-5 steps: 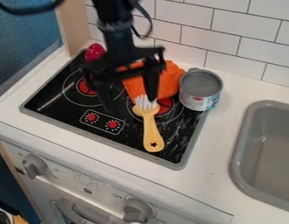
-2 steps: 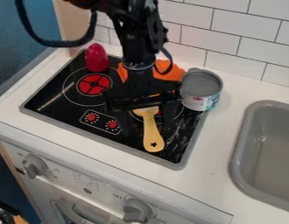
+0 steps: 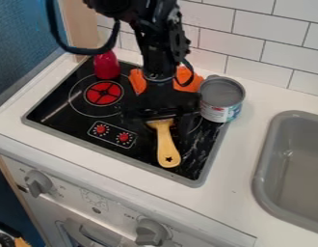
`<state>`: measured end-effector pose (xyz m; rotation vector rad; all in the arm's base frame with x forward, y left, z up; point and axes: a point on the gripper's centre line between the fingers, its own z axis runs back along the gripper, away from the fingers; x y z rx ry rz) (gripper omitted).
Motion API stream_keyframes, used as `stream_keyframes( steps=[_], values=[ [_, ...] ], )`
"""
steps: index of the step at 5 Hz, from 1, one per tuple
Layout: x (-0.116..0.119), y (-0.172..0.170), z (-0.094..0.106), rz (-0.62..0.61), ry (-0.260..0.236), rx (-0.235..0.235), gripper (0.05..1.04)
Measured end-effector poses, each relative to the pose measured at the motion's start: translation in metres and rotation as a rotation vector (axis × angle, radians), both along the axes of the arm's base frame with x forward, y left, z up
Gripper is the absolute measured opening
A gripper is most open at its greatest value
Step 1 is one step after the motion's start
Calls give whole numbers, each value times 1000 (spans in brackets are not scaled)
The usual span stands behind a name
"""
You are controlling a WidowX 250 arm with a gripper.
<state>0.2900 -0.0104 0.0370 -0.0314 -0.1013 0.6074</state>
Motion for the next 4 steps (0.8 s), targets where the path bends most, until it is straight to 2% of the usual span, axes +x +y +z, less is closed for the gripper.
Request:
stream_keyframes(
  steps=[1,2,4],
  values=[
    [3,-2,1,-2,-18,-8,399],
    [0,-15,2,-40,-22,-28,332],
    [-12,-33,36,-92,-55,-118,332]
  ],
)
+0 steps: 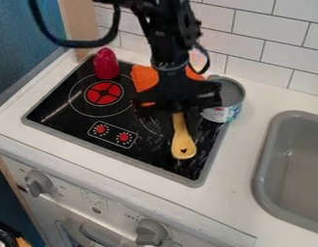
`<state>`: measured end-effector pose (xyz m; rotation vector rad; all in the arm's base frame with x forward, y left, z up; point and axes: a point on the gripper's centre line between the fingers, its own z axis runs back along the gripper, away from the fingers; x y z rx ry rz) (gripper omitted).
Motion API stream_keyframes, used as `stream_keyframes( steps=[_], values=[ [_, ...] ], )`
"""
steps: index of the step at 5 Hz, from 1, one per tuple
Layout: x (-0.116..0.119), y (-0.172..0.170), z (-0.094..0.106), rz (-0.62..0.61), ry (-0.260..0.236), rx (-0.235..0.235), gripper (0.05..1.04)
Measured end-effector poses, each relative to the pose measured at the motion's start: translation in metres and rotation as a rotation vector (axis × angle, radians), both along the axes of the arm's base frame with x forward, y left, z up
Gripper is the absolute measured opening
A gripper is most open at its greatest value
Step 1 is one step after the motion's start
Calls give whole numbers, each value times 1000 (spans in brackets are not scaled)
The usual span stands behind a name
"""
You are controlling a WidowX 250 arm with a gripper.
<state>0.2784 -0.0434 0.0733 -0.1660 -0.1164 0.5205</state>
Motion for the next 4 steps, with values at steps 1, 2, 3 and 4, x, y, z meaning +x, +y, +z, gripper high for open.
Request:
stream_keyframes(
  steps=[1,2,3,4],
  values=[
    [-7,0,16,40,1,-23,332],
    [-5,35,43,311,-59,-104,332],
    [-8,65,51,559,-52,-142,332],
    [-2,111,48,805,-58,-113,332]
  ],
)
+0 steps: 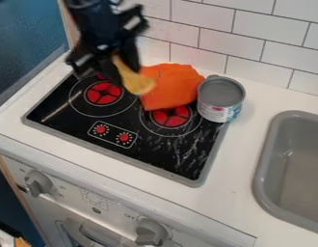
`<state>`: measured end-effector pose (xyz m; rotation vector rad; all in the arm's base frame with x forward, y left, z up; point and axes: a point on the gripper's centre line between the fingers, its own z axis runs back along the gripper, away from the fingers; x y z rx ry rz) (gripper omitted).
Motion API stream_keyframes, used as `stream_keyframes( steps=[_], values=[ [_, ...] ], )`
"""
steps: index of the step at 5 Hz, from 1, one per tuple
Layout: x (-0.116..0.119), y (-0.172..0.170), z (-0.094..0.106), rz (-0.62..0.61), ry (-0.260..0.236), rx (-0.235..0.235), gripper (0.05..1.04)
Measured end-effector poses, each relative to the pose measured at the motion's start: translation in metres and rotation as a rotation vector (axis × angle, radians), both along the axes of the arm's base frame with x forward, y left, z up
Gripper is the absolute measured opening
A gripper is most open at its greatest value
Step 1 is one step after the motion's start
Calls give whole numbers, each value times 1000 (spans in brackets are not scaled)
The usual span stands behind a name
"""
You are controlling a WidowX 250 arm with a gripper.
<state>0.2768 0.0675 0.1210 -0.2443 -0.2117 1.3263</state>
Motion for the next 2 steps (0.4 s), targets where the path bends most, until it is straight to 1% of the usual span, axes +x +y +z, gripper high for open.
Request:
stream_keyframes(
  steps=[1,2],
  values=[
    [0,31,-19,235,68,71,332],
    [7,59,-34,354,105,137,332]
  ],
)
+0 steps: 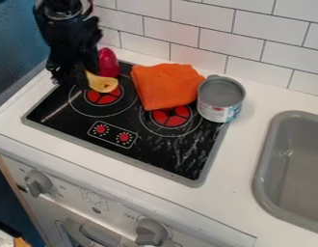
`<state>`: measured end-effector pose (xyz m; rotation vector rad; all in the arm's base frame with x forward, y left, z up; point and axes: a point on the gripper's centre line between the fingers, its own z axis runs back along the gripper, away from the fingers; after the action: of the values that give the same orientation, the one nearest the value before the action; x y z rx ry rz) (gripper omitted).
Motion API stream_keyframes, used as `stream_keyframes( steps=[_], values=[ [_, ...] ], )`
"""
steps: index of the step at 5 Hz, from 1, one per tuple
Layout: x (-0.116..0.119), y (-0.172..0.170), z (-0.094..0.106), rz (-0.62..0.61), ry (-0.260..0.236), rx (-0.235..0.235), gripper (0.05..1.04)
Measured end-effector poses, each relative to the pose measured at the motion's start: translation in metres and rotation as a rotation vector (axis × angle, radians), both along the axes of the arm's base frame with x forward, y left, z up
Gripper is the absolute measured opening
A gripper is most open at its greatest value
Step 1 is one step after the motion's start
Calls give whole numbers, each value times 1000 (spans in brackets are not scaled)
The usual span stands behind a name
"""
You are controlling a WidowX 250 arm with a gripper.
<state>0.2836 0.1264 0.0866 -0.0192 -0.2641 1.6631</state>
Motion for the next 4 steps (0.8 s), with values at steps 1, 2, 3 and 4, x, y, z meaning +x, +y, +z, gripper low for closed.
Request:
stream_keyframes(
  steps=[1,2,3,4],
  values=[
    [3,16,-21,30,41,12,332],
    [4,22,-39,12,91,8,332],
    [6,23,-46,-8,102,5,402],
    [8,24,-47,-17,115,-11,709]
  ],
)
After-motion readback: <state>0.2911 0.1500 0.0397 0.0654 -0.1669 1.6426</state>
